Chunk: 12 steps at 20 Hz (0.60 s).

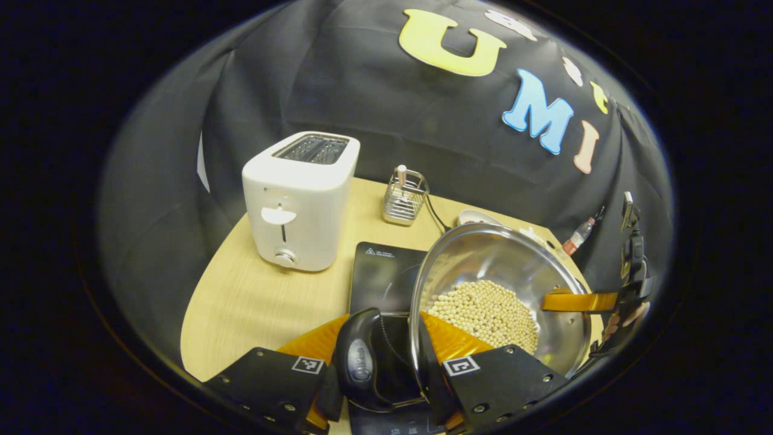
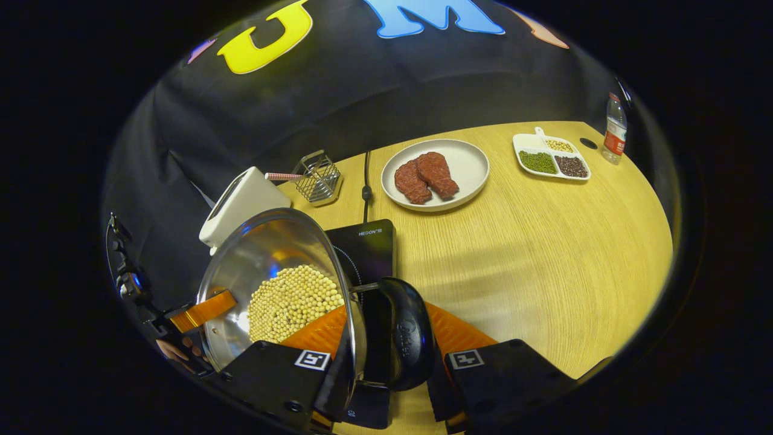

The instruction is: First push the handle of the pot to place it horizontally, then grasp the pot with both hands and set it on the induction cooktop.

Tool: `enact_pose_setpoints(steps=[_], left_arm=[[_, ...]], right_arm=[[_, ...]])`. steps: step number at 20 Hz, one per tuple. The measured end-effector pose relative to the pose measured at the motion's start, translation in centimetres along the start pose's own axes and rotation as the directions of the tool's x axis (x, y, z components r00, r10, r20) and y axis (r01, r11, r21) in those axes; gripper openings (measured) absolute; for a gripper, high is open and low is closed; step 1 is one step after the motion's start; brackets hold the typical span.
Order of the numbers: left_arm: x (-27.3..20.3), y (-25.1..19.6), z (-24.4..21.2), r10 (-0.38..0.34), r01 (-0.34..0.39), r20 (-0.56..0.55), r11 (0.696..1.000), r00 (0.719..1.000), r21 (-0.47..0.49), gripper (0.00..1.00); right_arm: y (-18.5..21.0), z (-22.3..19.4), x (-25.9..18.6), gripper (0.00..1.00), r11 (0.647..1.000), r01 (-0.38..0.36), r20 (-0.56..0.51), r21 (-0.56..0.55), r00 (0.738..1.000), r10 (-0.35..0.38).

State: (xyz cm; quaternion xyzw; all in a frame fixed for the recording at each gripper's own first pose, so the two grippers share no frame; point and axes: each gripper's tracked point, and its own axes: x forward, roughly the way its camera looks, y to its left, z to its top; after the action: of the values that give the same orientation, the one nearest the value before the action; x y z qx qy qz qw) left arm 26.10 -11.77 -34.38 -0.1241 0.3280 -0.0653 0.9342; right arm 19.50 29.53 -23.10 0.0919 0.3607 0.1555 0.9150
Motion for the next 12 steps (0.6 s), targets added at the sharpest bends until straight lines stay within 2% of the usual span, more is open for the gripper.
enact_pose_setpoints(steps=[3,4,5,6,7,8,12], left_arm=[[0.5,0.0,0.1,-0.002,0.002,0.004,1.000,1.000,0.015,0.57],[0.4,-0.1,0.1,-0.003,0.003,0.004,1.000,1.000,0.017,0.59],[0.4,-0.1,0.2,-0.005,0.005,0.003,1.000,1.000,0.018,0.59],[0.5,-0.2,0.3,-0.006,0.006,0.001,1.000,1.000,0.021,0.56],[0.4,-0.2,0.3,-0.008,0.008,0.000,1.000,1.000,0.026,0.59],[0.5,-0.2,0.3,-0.007,0.007,-0.003,1.000,1.000,0.027,0.56],[0.7,0.1,0.7,0.018,-0.019,0.015,0.999,1.000,0.042,0.57]], right_arm=[[0.1,0.5,1.4,0.53,1.000,0.003,0.000,0.018,1.000,-0.003],[0.0,0.5,1.7,0.57,1.000,0.004,-0.003,0.023,1.000,-0.004],[0.0,0.6,2.2,0.53,1.000,0.005,-0.007,0.029,1.000,-0.005],[0.0,0.6,2.4,0.53,0.999,0.006,-0.007,0.031,1.000,-0.005],[-0.1,0.7,2.7,0.53,0.999,0.007,-0.010,0.034,1.000,-0.006],[-0.2,0.6,2.9,0.53,0.999,0.008,-0.012,0.038,1.000,-0.008],[0.2,1.2,3.7,0.53,0.999,0.014,0.003,0.052,1.000,-0.014]])
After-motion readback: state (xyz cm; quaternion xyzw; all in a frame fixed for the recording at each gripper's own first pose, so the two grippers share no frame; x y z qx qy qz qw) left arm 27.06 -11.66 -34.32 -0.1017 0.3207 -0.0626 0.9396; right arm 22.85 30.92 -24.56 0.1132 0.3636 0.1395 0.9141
